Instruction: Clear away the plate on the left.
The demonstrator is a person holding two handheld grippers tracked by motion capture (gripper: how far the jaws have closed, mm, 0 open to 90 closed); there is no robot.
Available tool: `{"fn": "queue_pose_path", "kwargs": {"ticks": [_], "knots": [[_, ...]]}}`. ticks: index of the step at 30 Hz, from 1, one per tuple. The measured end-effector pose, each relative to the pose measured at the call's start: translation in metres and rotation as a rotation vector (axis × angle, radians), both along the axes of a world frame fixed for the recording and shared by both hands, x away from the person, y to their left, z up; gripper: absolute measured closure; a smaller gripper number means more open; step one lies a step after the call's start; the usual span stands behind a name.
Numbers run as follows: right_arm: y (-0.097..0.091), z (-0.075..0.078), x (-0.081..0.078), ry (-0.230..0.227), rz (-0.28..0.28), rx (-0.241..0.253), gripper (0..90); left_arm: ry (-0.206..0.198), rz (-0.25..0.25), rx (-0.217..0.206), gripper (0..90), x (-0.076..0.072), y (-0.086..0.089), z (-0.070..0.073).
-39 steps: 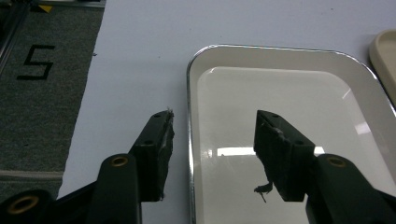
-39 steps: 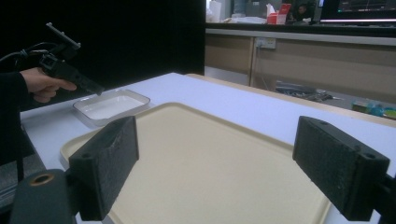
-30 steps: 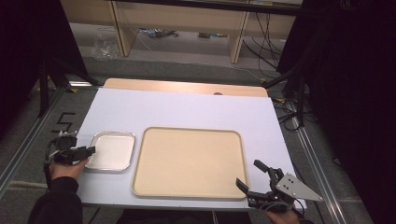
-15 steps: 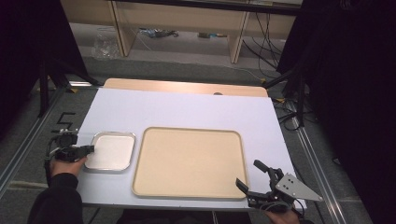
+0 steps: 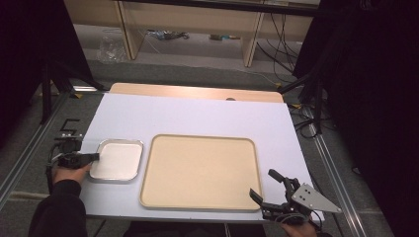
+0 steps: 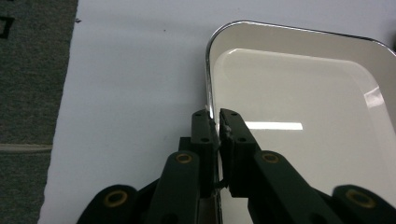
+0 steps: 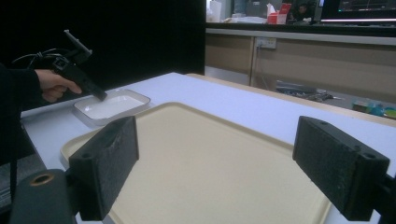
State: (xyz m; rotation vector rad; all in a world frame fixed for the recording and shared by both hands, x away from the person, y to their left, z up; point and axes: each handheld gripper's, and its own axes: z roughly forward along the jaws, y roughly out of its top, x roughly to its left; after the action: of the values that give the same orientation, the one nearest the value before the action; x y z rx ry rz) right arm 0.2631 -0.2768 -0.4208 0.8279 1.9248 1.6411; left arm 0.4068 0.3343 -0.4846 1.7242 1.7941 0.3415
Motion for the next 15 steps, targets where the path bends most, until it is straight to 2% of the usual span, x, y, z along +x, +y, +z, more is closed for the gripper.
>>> {"fn": "queue_pose_path", "kwargs": {"ticks": [4, 7, 8, 10, 15], "knots": [[-0.0001, 0.0000, 0.0001, 0.000, -0.001, 0.000, 15.2, -0.004, 0.002, -0.019, 86.3, -0.0001, 0.0021, -0.0001], [-0.0001, 0.0002, 0.0001, 0.001, 0.000, -0.001, 15.2, -0.011, 0.011, -0.070, 87.4, -0.0011, 0.0060, 0.0004], [-0.0001, 0.0002, 0.0001, 0.001, 0.000, -0.001, 15.2, -0.011, 0.011, -0.070, 87.9, -0.0011, 0.0060, 0.0004], [-0.0001, 0.0002, 0.0001, 0.000, 0.000, -0.001, 15.2, -0.025, 0.010, -0.071, 88.1, -0.0023, 0.0067, 0.0027], [-0.0002, 0.0002, 0.0000, 0.001, -0.003, 0.003, 15.2, -0.066, 0.020, -0.115, 88.4, -0.0040, 0.0079, 0.0037]]}}
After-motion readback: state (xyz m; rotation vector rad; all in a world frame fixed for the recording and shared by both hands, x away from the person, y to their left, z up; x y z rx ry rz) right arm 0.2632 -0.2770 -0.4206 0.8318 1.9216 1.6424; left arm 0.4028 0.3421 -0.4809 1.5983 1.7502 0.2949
